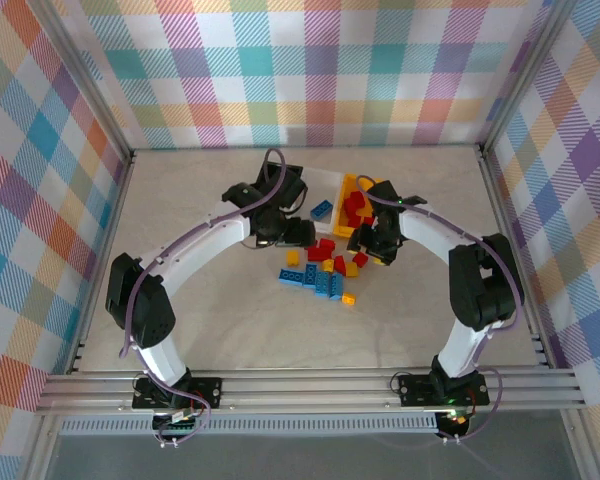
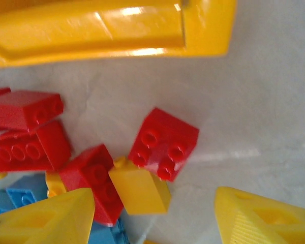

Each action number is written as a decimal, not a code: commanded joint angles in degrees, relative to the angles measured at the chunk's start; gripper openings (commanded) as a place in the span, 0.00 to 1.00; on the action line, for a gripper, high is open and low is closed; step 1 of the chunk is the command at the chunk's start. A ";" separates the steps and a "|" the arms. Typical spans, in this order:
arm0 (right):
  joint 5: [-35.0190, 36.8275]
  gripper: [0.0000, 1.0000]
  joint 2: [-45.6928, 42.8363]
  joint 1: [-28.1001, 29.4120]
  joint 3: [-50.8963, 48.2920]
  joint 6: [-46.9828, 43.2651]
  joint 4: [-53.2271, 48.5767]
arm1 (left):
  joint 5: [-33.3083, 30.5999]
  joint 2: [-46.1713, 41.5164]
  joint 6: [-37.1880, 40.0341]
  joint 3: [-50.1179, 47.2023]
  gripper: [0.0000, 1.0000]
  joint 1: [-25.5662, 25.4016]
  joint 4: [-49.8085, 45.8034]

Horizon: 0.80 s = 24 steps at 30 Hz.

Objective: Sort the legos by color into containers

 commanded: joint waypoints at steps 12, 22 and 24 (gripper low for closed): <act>9.35 0.64 9.76 3.66 8.95 6.98 -3.86 | -1.64 -6.39 -3.76 -6.92 0.84 0.15 -1.26; 11.29 0.60 10.75 4.00 9.54 7.43 -7.09 | -1.28 -5.66 -3.13 -7.27 0.85 0.14 -0.21; 11.42 0.60 9.44 4.04 8.38 7.43 -6.59 | -1.24 -5.40 -3.17 -7.13 0.85 0.14 0.12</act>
